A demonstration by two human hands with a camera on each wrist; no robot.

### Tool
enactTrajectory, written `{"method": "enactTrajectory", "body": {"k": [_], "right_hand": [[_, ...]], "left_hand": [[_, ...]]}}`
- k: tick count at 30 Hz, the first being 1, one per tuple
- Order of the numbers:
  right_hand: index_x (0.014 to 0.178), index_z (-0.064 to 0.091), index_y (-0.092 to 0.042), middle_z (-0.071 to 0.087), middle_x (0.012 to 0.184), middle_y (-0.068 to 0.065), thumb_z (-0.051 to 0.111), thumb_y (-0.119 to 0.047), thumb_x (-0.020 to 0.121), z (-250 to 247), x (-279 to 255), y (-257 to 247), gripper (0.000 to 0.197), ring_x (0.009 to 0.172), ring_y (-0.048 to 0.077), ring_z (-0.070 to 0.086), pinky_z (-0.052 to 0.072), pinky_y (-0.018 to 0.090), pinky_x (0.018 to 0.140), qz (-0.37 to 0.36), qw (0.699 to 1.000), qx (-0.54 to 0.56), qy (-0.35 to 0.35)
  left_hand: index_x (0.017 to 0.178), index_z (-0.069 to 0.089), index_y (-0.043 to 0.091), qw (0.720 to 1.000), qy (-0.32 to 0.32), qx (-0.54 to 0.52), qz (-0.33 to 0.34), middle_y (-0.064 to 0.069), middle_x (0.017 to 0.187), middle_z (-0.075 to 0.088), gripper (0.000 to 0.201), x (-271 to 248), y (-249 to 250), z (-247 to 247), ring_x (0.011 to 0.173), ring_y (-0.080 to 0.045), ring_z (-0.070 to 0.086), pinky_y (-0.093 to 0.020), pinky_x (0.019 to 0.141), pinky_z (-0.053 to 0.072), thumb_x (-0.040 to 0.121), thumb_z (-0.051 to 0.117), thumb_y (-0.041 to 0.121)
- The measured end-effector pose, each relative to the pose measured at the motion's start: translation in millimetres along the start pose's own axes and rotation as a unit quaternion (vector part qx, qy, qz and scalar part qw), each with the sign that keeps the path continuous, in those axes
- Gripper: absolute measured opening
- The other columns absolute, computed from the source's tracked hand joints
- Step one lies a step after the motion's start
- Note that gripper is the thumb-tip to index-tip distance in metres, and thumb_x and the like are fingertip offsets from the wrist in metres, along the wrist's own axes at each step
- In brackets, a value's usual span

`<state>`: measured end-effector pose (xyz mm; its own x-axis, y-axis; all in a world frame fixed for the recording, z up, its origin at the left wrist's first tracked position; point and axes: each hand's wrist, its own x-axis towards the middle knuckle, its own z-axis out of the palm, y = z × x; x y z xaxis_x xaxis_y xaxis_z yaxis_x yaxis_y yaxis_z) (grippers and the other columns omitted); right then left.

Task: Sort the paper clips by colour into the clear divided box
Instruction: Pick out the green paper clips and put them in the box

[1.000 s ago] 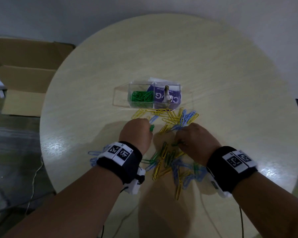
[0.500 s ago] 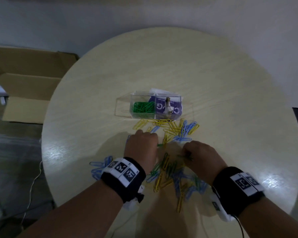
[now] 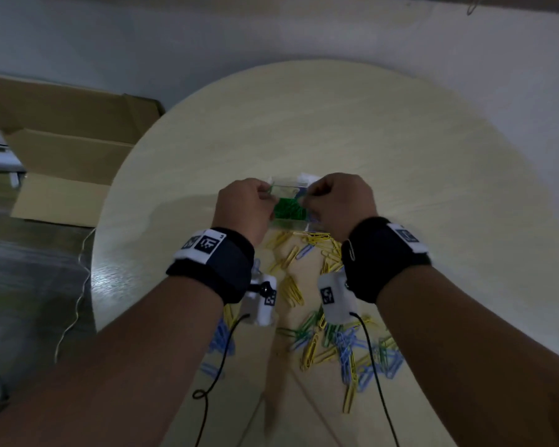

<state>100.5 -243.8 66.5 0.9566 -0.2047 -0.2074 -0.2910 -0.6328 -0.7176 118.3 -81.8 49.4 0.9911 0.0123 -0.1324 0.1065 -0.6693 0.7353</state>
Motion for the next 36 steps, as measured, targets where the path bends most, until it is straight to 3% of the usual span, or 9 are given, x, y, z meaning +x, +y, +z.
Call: {"method": "enactTrajectory", "body": {"k": [8, 11, 14, 17, 20, 24, 27, 32, 36], "right_hand": [[0.086, 0.074, -0.025, 0.073, 0.078, -0.004, 0.069, -0.023, 0.079, -23.2, -52.4, 27.2, 0.009, 0.072, 0.014, 0.07, 0.059, 0.038, 0.074, 0.029, 0.988, 0.147, 0.041], [0.089, 0.073, -0.027, 0.073, 0.084, -0.007, 0.067, -0.017, 0.084, -38.1, -114.1, 66.7, 0.013, 0.075, 0.006, 0.066, 0.05, 0.018, 0.073, 0.006, 0.998, 0.028, 0.05], [0.101, 0.07, -0.024, 0.071, 0.098, -0.002, 0.063, -0.013, 0.085, -34.3, -177.8, 110.7, 0.021, 0.09, 0.019, 0.064, 0.047, 0.027, 0.082, -0.048, 0.993, -0.088, 0.055], [0.124, 0.059, -0.015, 0.059, 0.129, 0.006, 0.059, -0.032, 0.08, -13.2, -224.7, 138.7, 0.047, 0.121, 0.03, 0.052, 0.04, 0.035, 0.102, -0.1, 0.974, -0.197, -0.058], [0.144, 0.036, -0.023, 0.02, 0.158, 0.002, 0.047, -0.067, 0.08, 8.1, -250.0, 143.0, 0.079, 0.147, 0.027, 0.01, 0.02, 0.042, 0.117, -0.102, 0.946, -0.256, -0.168], [0.144, 0.024, -0.048, -0.003, 0.161, -0.003, 0.034, -0.09, 0.069, 17.4, -258.5, 135.6, 0.086, 0.146, 0.027, -0.012, 0.007, 0.05, 0.117, -0.128, 0.93, -0.286, -0.192], [0.135, 0.04, -0.05, 0.003, 0.16, -0.009, 0.037, -0.087, 0.072, 12.4, -255.7, 131.6, 0.073, 0.146, 0.024, -0.013, 0.003, 0.052, 0.117, -0.162, 0.935, -0.256, -0.186], [0.105, 0.067, -0.03, 0.064, 0.118, -0.005, 0.067, -0.038, 0.079, -14.2, -228.2, 153.9, 0.028, 0.12, 0.028, 0.052, 0.036, 0.035, 0.102, -0.136, 0.983, -0.125, -0.001], [0.078, 0.065, -0.022, 0.057, 0.076, 0.0, 0.073, -0.033, 0.076, -38.5, -195.2, 170.6, 0.014, 0.079, 0.029, 0.06, 0.04, 0.028, 0.067, 0.097, 0.981, -0.118, 0.123]], "left_hand": [[0.111, 0.069, 0.024, 0.998, 0.015, 0.012, 0.057, 0.006, 0.107, 0.07, 0.021, -45.2, -17.9, -23.7, 0.086, -0.01, 0.066, -0.022, 0.079, 0.049, 0.096, 0.055, 0.023], [0.108, 0.071, 0.022, 0.979, -0.068, 0.084, 0.171, 0.002, 0.107, 0.069, 0.024, -90.7, -27.8, -20.7, 0.09, -0.018, 0.062, -0.031, 0.084, 0.049, 0.094, 0.052, 0.019], [0.102, 0.07, 0.019, 0.917, -0.202, 0.145, 0.311, -0.002, 0.11, 0.069, 0.025, -142.3, -47.3, 5.8, 0.102, -0.024, 0.06, -0.04, 0.09, 0.048, 0.084, 0.053, 0.016], [0.13, 0.054, 0.026, 0.865, -0.281, 0.206, 0.36, 0.0, 0.144, 0.048, 0.044, -178.5, -67.8, 28.6, 0.134, -0.024, 0.041, -0.039, 0.11, 0.036, 0.087, 0.055, 0.022], [0.137, 0.044, 0.034, 0.841, -0.29, 0.259, 0.377, 0.002, 0.157, 0.029, 0.056, -187.4, -79.1, 30.8, 0.147, -0.024, 0.021, -0.041, 0.114, 0.031, 0.083, 0.058, 0.036], [0.128, 0.054, 0.043, 0.86, -0.297, 0.227, 0.348, 0.004, 0.156, 0.031, 0.047, -176.8, -92.1, 20.0, 0.148, -0.022, 0.016, -0.045, 0.112, 0.032, 0.081, 0.06, 0.037], [0.12, 0.063, 0.04, 0.875, -0.296, 0.169, 0.343, 0.009, 0.153, 0.037, 0.034, -166.7, -94.8, 13.2, 0.147, -0.02, 0.022, -0.044, 0.112, 0.033, 0.086, 0.063, 0.036], [0.108, 0.069, 0.025, 0.938, -0.168, 0.134, 0.273, 0.005, 0.105, 0.064, 0.024, -161.2, -72.9, 11.5, 0.097, -0.02, 0.054, -0.04, 0.084, 0.047, 0.095, 0.05, 0.03], [0.092, 0.069, 0.019, 0.96, -0.123, 0.171, 0.182, -0.001, 0.084, 0.059, 0.018, -150.6, -63.5, 24.0, 0.08, -0.023, 0.057, -0.039, 0.073, 0.05, 0.093, 0.058, 0.032]]}}
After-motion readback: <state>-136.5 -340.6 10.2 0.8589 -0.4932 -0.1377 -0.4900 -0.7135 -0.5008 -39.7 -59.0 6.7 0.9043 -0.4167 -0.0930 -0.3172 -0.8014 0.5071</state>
